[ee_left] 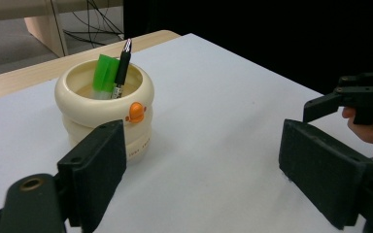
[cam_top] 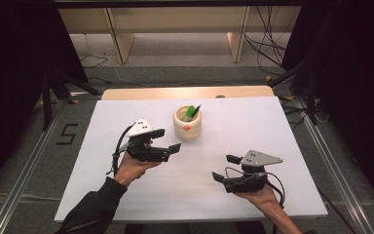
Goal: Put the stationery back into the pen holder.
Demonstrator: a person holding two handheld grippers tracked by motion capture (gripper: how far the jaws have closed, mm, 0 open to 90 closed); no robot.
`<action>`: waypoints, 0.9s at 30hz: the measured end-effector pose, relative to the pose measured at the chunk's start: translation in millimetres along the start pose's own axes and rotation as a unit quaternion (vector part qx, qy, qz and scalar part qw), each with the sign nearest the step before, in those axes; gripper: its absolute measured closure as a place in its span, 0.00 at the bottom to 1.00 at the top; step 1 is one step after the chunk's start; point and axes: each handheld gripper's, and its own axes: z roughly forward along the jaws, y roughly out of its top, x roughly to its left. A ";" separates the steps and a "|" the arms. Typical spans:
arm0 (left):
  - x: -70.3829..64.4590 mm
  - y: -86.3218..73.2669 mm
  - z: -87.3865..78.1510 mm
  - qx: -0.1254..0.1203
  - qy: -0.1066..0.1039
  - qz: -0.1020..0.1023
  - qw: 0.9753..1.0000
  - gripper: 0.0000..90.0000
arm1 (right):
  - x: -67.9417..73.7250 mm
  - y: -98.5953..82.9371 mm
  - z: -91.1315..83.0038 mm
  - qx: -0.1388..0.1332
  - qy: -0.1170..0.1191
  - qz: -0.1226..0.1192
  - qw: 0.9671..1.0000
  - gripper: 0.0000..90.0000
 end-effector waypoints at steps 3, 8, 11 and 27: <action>-1.1 -3.4 -2.7 -0.002 0.000 -0.003 1.000 0.18 | 0.1 -0.1 -0.1 0.000 0.000 -0.001 1.000 0.22; -2.4 -10.3 -10.0 -0.006 -0.004 -0.002 1.000 0.18 | -0.3 -0.2 -0.2 0.000 -0.002 -0.001 1.000 0.22; -3.6 -14.6 -14.0 -0.008 -0.002 -0.003 1.000 0.18 | -0.4 -0.2 0.0 0.001 -0.003 0.000 1.000 0.22; -5.1 -38.3 -35.2 -0.007 0.007 0.009 1.000 0.18 | -0.4 -1.1 -0.5 0.004 -0.005 -0.001 1.000 0.22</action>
